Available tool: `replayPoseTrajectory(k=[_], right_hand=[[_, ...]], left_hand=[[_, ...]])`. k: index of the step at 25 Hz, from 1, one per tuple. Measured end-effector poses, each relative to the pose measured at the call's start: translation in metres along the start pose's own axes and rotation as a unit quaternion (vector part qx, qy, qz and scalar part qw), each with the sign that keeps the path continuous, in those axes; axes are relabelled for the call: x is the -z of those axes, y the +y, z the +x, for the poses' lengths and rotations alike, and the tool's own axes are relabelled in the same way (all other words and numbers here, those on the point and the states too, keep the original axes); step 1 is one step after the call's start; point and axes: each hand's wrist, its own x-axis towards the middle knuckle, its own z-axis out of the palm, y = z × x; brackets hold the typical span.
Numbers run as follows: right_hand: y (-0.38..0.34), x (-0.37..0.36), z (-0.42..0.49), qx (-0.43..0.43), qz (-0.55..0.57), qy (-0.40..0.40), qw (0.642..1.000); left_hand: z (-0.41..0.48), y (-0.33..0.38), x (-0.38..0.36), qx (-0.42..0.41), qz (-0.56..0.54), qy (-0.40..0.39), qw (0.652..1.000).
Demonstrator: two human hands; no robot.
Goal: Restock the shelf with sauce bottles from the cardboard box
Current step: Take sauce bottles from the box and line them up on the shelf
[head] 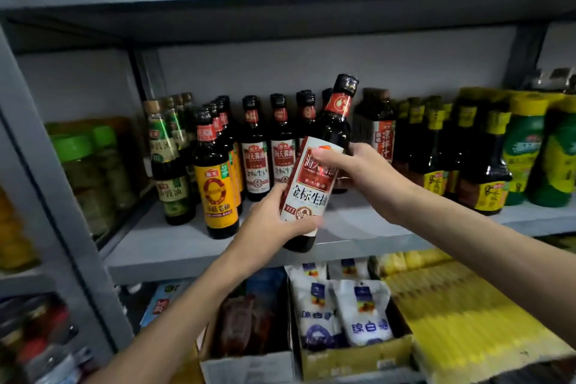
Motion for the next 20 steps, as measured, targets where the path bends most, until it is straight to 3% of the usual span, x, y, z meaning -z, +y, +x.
replayPoseTrajectory(k=[4, 15, 20], right_hand=[[0.003, -0.02, 0.025, -0.026, -0.041, -0.044, 0.998], [0.033, -0.023, 0.075, -0.034, -0.027, -0.023, 0.999], [0.051, -0.02, 0.094, 0.016, -0.063, -0.015, 0.998]], left_hand=[[0.009, -0.024, 0.013, -0.008, -0.03, 0.027, 0.999], [0.053, -0.048, 0.021, 0.0, 0.041, 0.06, 0.997], [0.061, -0.054, 0.024, 0.036, 0.202, 0.032, 0.978]])
